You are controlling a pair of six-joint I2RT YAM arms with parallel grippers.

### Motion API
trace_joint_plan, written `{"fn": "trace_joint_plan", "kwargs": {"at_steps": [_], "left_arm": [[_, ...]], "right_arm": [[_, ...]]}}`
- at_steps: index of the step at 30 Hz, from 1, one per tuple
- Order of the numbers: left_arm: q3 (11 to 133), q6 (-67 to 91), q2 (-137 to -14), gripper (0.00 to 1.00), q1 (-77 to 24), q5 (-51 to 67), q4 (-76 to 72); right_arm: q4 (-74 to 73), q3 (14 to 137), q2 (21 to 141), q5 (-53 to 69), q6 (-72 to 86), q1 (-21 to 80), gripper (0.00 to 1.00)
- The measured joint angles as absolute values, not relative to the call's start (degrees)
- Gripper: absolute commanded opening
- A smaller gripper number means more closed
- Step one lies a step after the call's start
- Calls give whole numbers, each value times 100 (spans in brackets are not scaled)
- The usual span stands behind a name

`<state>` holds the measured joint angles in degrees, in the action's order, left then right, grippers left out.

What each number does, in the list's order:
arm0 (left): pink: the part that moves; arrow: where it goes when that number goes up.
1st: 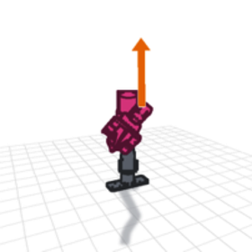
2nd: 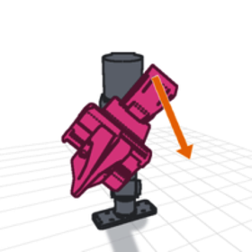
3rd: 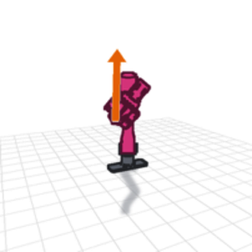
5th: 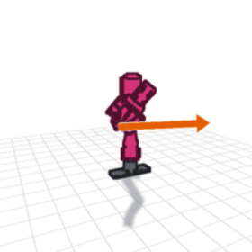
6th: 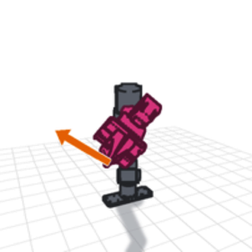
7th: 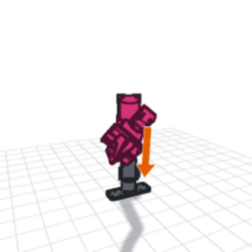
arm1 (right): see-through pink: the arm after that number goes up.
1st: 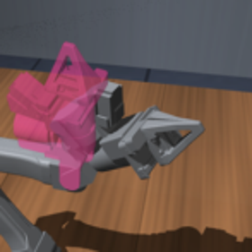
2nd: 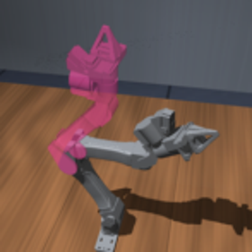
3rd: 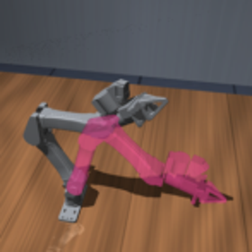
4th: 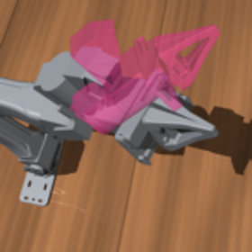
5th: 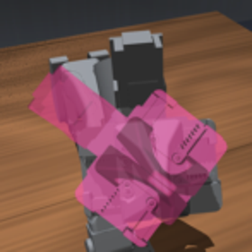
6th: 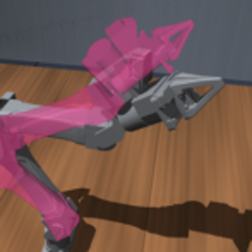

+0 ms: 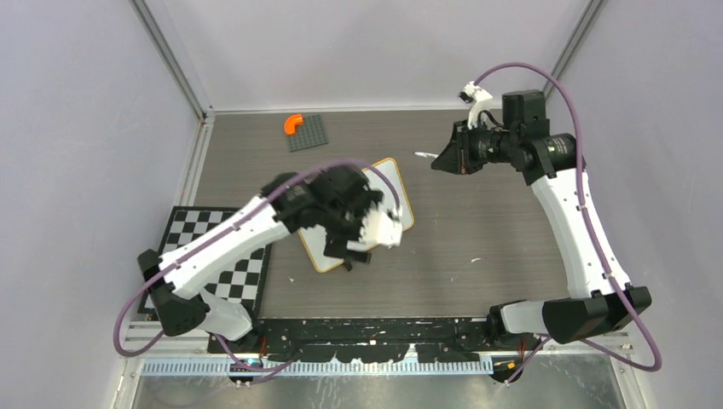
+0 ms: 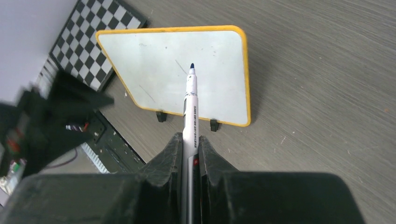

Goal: Write a sentence on the whiteboard
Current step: Hold the whiteboard at the center of the board.

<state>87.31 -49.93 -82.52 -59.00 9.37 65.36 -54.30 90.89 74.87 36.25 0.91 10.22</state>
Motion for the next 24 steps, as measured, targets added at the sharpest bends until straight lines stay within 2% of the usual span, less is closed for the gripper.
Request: {"fn": "trace_joint_plan", "kwargs": {"at_steps": [3,7,13,17,20,24], "left_arm": [[8954,-3955,-7968,100,-4958,1168,6447],[9275,-2530,-7850,100,-3096,1743,6292],[9122,-1345,-7762,100,-1107,2574,6016],[8473,-902,-7638,100,-327,3173,5699],[8119,-786,-7703,97,-143,3511,5535],[8064,-786,-8079,82,-148,4213,5339]], "right_arm": [[-5474,9242,7723,3402,-108,1479,0],[-5398,9277,7970,3240,-333,2032,0],[-4991,9452,8256,3350,-403,2211,0],[-4716,9675,8497,3638,-346,2296,0],[-4685,9751,8702,3573,-401,2620,0],[-4834,9762,8934,3498,-563,3133,0]]}}
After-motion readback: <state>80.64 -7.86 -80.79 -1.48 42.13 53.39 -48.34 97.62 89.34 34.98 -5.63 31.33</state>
